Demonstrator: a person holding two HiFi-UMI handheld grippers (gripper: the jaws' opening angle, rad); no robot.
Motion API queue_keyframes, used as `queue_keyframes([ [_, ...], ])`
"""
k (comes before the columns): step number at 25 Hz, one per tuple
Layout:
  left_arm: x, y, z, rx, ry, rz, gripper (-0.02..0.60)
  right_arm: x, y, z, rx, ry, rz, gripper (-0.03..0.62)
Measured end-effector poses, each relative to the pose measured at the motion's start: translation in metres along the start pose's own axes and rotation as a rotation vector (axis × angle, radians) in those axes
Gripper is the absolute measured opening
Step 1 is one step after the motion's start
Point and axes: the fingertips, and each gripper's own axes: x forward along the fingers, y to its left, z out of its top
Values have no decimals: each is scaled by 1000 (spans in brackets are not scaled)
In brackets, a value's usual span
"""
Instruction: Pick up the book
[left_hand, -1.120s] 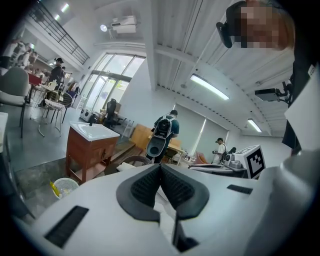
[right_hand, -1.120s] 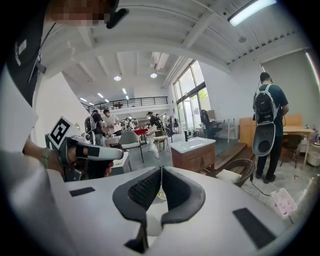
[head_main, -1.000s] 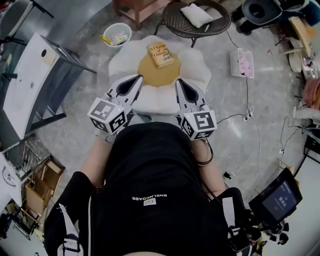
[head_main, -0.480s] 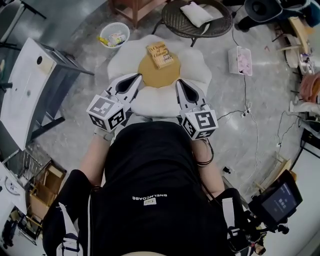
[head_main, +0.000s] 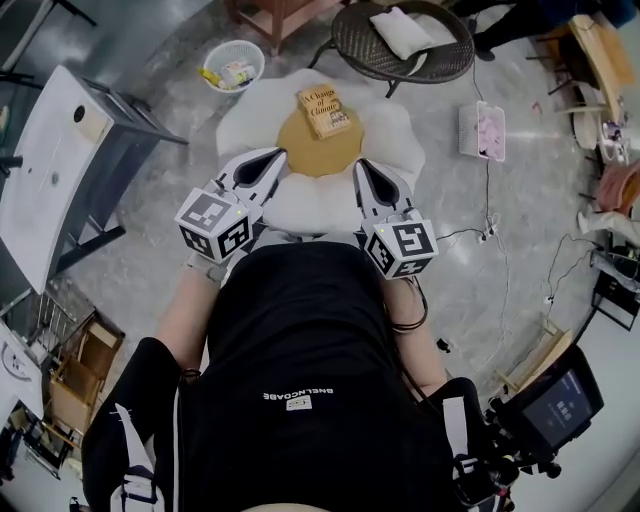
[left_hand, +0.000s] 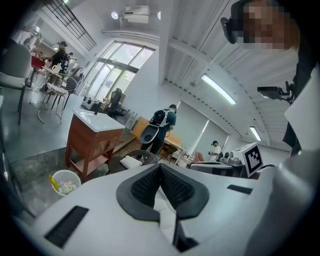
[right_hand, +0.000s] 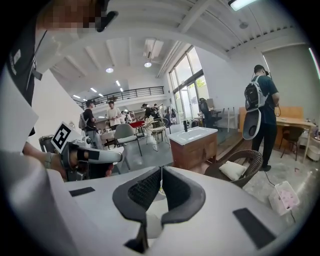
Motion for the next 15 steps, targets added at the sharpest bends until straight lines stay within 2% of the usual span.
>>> queue_keyframes([
  [4, 3, 4, 1, -17, -9, 41, 14, 10, -7, 5, 9, 3, 43, 26],
  [11, -13, -17, -7, -15, -32, 117, 14, 1, -2, -4, 65, 8, 125, 26],
  [15, 7, -11, -9, -17, -18, 163, 14, 17, -20, -13, 92, 42, 176, 26],
])
